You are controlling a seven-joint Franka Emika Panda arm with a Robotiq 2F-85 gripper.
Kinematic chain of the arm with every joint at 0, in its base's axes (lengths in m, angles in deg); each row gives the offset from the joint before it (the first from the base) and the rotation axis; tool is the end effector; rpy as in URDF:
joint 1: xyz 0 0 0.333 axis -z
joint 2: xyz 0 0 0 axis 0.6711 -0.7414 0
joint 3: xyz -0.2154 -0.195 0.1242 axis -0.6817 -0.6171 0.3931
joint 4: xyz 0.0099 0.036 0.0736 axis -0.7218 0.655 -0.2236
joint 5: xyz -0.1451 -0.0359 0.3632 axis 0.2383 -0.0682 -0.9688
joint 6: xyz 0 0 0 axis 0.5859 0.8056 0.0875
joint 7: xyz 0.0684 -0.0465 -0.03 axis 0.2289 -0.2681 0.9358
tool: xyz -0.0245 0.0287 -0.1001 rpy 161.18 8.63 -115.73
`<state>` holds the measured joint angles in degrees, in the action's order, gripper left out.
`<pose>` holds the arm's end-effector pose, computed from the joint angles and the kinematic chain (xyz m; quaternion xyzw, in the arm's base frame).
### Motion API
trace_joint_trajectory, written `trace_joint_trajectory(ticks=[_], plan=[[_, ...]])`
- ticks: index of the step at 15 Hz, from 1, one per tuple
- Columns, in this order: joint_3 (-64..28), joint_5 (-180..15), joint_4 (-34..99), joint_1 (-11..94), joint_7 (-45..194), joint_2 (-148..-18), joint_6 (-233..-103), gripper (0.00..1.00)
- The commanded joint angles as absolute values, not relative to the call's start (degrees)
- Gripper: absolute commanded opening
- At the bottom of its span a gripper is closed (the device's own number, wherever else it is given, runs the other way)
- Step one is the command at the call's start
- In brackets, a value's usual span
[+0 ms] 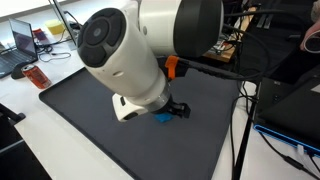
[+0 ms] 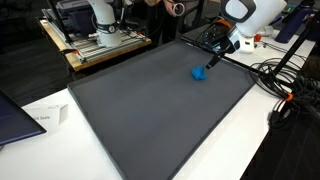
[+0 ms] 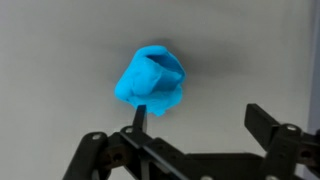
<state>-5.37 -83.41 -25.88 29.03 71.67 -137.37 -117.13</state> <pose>0.7288 0.2234 0.2161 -0.9784 -0.0871 0.1869 0.0178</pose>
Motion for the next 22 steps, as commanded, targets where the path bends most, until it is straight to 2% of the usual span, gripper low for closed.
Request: trace_joint_trajectory(ticks=[1, 22], plan=[[-4.69, -85.47, -28.67, 30.57, 69.25, -139.25, -119.23, 1.0], [1.92, -88.46, -23.57, 42.01, 83.62, -138.98, -123.33, 1.0]])
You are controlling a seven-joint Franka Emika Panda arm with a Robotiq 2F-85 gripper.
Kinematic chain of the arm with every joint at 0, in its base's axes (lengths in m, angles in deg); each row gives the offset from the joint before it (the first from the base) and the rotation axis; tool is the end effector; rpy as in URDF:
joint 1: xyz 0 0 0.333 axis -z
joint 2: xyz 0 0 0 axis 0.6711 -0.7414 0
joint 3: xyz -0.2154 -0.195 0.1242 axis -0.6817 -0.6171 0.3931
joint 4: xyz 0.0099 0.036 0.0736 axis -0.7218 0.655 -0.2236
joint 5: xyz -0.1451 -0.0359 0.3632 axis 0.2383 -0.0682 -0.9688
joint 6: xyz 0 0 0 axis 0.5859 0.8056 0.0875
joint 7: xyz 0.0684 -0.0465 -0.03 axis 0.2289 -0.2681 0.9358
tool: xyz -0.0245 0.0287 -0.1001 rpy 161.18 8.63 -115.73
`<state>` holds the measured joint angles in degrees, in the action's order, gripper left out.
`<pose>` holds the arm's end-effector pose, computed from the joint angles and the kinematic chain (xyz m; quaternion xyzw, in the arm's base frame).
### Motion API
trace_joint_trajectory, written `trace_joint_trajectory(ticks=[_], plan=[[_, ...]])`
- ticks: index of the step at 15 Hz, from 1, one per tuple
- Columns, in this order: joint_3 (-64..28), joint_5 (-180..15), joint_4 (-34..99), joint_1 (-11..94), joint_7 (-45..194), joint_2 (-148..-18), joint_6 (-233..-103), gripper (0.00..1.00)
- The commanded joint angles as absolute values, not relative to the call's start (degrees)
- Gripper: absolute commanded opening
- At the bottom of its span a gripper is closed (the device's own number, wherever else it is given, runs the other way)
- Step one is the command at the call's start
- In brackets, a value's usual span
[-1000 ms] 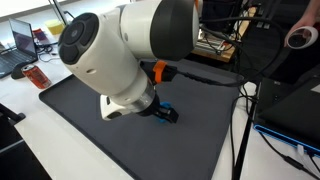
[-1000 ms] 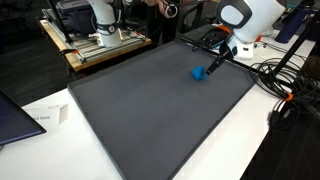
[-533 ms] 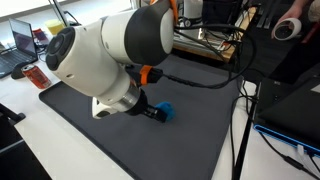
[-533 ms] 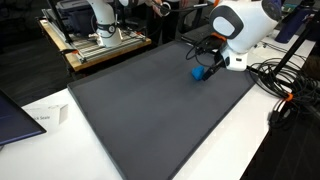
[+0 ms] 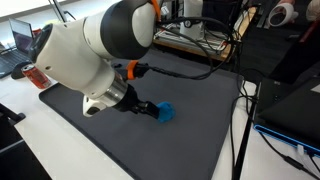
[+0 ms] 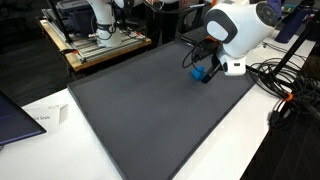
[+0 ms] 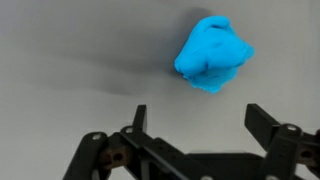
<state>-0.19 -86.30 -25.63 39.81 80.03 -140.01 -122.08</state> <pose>0.7584 0.1217 0.1903 -0.9762 -0.0795 0.1648 0.1164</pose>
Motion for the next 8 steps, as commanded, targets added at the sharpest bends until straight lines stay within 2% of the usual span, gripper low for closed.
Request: trace_joint_trajectory(ticks=[1, 8], plan=[[2.39, -88.66, -23.22, 42.57, 84.61, -138.87, -123.83, 1.0], [4.47, -88.23, -18.13, 46.18, 91.94, -136.97, -128.17, 1.0]])
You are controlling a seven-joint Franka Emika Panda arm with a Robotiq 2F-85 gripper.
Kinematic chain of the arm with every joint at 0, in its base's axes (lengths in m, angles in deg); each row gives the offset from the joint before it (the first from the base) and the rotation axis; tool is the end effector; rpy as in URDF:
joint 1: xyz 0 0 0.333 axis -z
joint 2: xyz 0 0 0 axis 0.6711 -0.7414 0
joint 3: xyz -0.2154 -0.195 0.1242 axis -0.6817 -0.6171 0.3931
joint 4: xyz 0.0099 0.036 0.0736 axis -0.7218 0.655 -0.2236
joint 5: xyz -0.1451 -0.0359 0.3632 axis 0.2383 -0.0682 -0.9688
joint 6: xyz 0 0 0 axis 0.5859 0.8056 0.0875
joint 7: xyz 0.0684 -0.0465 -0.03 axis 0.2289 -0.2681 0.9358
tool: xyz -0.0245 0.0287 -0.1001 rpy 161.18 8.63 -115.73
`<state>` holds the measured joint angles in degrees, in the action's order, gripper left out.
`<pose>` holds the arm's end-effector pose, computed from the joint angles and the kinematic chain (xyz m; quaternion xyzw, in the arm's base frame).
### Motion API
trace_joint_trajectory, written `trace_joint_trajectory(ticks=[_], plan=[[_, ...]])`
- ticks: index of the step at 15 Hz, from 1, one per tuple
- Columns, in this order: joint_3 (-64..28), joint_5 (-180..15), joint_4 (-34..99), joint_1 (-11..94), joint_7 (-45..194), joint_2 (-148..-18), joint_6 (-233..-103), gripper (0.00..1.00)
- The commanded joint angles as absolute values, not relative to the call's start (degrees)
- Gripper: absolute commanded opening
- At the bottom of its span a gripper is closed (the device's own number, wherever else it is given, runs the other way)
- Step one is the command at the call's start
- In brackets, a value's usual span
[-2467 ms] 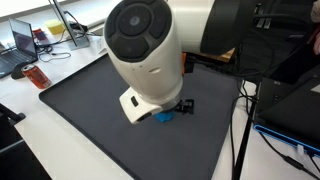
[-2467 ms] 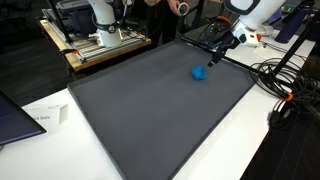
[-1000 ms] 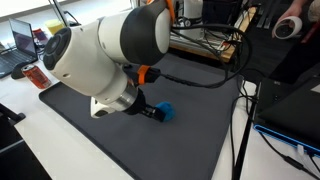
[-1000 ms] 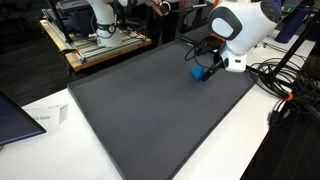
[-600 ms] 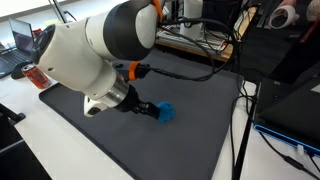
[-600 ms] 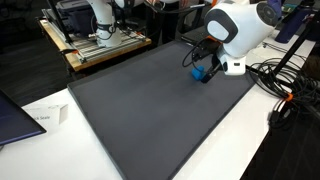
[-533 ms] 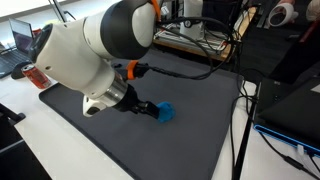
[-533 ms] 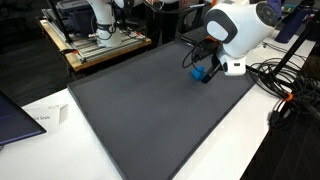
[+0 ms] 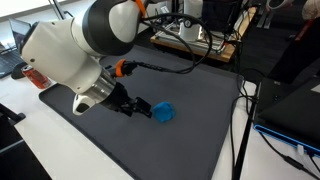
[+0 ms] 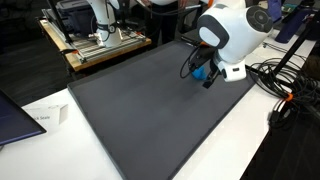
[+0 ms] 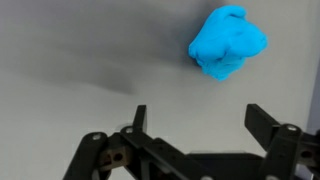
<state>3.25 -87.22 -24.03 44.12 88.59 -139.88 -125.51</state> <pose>0.7676 0.0900 0.1895 -0.9692 -0.1247 0.1306 0.1677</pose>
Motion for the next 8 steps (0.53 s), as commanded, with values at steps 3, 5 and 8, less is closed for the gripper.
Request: trace_joint_trajectory(ticks=[3, 5, 8], plan=[[4.53, -87.88, -12.05, 47.47, 94.27, -134.27, -131.85, 1.0], [4.95, -88.17, -6.67, 48.69, 95.66, -131.77, -135.15, 1.0], [6.22, -89.11, 0.23, 50.93, 97.4, -128.44, -139.6, 1.0]])
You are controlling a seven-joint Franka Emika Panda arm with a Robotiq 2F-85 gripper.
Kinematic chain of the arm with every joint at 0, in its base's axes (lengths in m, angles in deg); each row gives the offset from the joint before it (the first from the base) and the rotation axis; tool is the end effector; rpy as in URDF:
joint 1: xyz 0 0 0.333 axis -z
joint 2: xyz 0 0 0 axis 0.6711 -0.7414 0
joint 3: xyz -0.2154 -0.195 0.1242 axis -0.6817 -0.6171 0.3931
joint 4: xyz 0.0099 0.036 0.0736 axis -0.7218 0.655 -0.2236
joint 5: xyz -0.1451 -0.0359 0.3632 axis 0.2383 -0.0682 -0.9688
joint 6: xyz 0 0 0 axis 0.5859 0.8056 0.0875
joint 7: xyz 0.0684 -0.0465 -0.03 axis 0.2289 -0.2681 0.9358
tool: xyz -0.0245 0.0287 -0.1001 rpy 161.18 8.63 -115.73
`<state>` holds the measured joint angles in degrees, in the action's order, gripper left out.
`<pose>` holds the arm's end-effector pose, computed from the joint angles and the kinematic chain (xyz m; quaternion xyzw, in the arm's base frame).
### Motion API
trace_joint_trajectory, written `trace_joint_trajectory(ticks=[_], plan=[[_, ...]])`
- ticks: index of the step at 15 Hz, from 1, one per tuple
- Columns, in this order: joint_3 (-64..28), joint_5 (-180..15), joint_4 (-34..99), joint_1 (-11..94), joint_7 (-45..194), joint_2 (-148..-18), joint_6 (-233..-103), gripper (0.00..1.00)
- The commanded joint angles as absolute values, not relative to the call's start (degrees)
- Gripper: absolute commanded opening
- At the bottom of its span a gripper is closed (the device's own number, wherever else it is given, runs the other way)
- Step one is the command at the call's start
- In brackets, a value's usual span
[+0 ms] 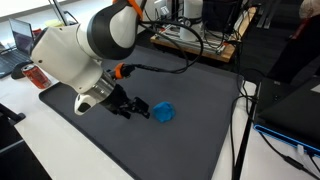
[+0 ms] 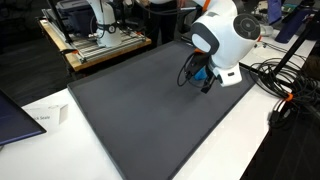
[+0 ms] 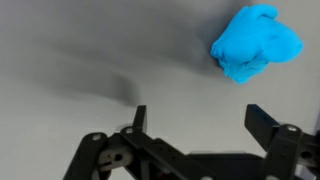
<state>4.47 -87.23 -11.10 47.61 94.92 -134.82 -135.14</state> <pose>0.7622 0.0757 0.1723 -0.9654 -0.1609 0.1009 0.1789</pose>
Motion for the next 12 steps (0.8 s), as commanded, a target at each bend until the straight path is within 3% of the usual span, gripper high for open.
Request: trace_joint_trajectory(ticks=[1, 5, 12], plan=[[7.07, -89.86, 2.53, 52.12, 97.78, -127.24, -140.35, 1.0], [9.95, -93.27, 11.84, 56.72, 98.73, -122.39, -142.44, 1.0], [5.35, -108.29, 28.4, 57.65, 105.72, -111.67, -152.29, 1.0]])
